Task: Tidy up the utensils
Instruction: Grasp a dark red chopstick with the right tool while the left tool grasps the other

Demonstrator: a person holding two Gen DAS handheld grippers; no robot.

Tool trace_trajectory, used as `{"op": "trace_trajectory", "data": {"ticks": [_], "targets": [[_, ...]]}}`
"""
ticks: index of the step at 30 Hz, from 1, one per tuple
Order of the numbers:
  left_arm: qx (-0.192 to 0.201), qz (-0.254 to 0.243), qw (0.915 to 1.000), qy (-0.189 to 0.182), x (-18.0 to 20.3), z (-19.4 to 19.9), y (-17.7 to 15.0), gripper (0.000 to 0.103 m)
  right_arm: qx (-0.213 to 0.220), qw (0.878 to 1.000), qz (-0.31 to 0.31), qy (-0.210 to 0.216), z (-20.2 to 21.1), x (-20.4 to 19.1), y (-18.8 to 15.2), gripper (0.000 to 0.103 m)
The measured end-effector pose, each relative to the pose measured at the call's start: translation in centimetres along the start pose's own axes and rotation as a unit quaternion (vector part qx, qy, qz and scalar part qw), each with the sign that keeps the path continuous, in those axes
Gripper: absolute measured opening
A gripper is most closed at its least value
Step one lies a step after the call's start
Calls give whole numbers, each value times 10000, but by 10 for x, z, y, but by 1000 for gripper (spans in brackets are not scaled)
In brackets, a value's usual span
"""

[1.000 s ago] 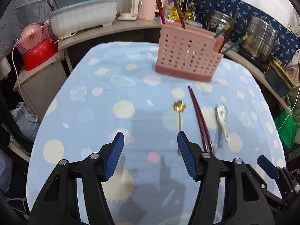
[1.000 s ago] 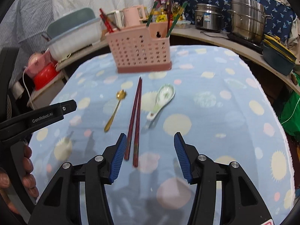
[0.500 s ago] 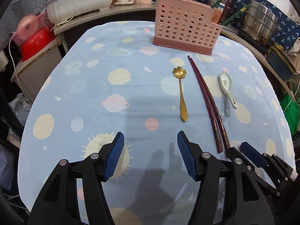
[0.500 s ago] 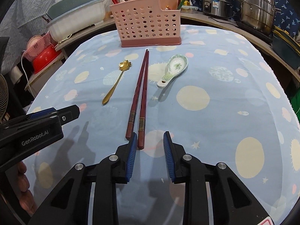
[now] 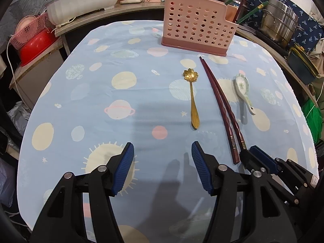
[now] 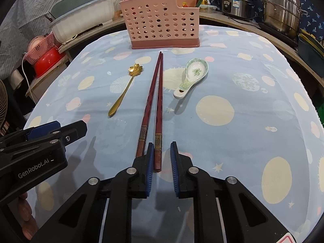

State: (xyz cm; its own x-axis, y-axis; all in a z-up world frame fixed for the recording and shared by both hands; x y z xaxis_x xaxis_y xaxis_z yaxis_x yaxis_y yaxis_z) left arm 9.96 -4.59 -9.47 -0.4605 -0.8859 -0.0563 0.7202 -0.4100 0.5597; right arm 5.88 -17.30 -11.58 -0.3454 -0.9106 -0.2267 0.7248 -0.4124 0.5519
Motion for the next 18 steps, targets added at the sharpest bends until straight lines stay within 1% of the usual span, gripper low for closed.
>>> {"op": "trace_trajectory", "data": {"ticks": [2, 10, 13, 18], "targets": [[-1, -13, 10000, -10, 1, 0, 0, 56, -6, 10000, 5, -9, 0, 1, 0, 8], [2, -92, 9999, -133, 13, -1, 3, 56, -40, 9998, -191, -20, 6, 16, 0, 7], [24, -163, 9994, -308, 26, -2, 7, 56, -64, 9996, -264, -23, 10, 23, 0, 7], [32, -390, 9983, -440, 50, -8, 12, 56, -75, 9994, -326, -9, 15, 31, 1, 7]]}}
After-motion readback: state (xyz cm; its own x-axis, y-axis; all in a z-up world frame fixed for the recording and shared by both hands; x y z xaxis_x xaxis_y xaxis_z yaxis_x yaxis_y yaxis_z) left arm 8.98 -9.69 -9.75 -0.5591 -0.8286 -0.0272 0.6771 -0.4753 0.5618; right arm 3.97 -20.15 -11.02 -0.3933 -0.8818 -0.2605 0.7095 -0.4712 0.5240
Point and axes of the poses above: each gripper's, at about its wrist camera, not at the fingertips, and z roughly against the way its jaws point, x to its right, y to its top, the point moved 7 cm from there along -z, roughly the way its jaws point, and after that the axes turned 15 degrees about -z, right-handed, at the moved point
